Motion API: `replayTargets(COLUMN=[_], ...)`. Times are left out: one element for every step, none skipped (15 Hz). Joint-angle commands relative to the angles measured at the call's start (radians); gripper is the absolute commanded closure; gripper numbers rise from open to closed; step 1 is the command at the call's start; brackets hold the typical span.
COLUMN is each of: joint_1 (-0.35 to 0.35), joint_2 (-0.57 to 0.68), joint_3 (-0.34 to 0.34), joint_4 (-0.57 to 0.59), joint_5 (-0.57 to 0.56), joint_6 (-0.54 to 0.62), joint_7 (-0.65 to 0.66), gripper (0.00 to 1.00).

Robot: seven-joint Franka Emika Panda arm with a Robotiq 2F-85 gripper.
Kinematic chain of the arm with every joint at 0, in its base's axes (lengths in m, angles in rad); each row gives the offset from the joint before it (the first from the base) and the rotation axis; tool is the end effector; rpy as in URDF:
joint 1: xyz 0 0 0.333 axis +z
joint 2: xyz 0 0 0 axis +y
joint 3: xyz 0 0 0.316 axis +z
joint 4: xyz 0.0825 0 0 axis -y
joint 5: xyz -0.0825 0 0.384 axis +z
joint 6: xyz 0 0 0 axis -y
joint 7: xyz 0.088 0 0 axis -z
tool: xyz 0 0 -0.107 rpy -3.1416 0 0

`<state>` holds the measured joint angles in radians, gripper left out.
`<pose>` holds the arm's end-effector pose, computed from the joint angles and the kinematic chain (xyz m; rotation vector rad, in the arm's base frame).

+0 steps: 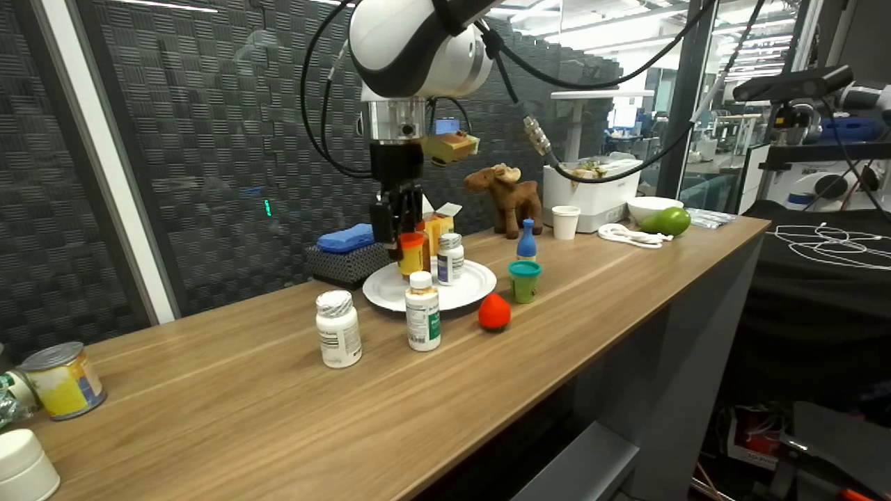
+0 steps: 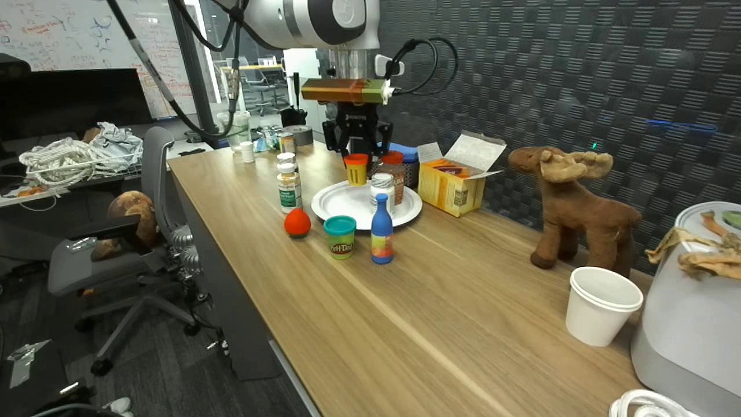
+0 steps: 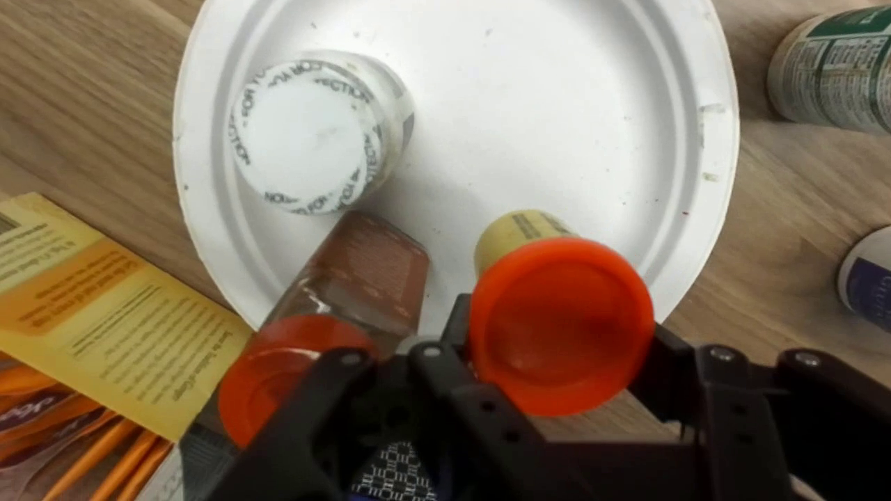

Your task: Pick up the bottles and small containers from the table and put them on the white plate.

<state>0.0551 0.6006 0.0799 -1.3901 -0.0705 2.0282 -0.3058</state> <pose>0.7182 0.0819 0.3632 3.0381 0.7047 0.0589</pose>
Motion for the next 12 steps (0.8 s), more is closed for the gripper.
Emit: replayTargets(joint_1=[-0.016, -0.016, -0.018, -0.018, -0.017, -0.016, -0.013, -0.012, -0.011, -0.010, -0.009, -0.008], joint_2=[-0.037, -0.033, -0.031, -0.031, -0.032, -0.032, -0.033, -0.033, -0.031, -0.028, -0.028, -0.028], joint_3=[0.018, 0.019, 0.021, 0.022, 0.023, 0.023, 0.022, 0.023, 0.026, 0.028, 0.031, 0.035], joint_4=[-0.066, -0.067, -0.070, -0.074, -0.075, -0.077, -0.078, -0.076, -0.072, -0.067, -0.065, -0.065], joint_5=[0.018, 0.020, 0.023, 0.024, 0.022, 0.020, 0.014, 0.014, 0.014, 0.014, 0.015, 0.017], joint_6=[0.073, 0.077, 0.080, 0.084, 0.087, 0.089, 0.095, 0.098, 0.103, 0.105, 0.108, 0.113], joint_7=[-0.027, -0.027, -0.028, -0.030, -0.032, -0.035, -0.036, -0.040, -0.046, -0.052, -0.057, -0.062], gripper=[0.77, 0.77, 0.77, 0.77, 0.77, 0.77, 0.77, 0.77, 0.77, 0.77, 0.77, 0.77])
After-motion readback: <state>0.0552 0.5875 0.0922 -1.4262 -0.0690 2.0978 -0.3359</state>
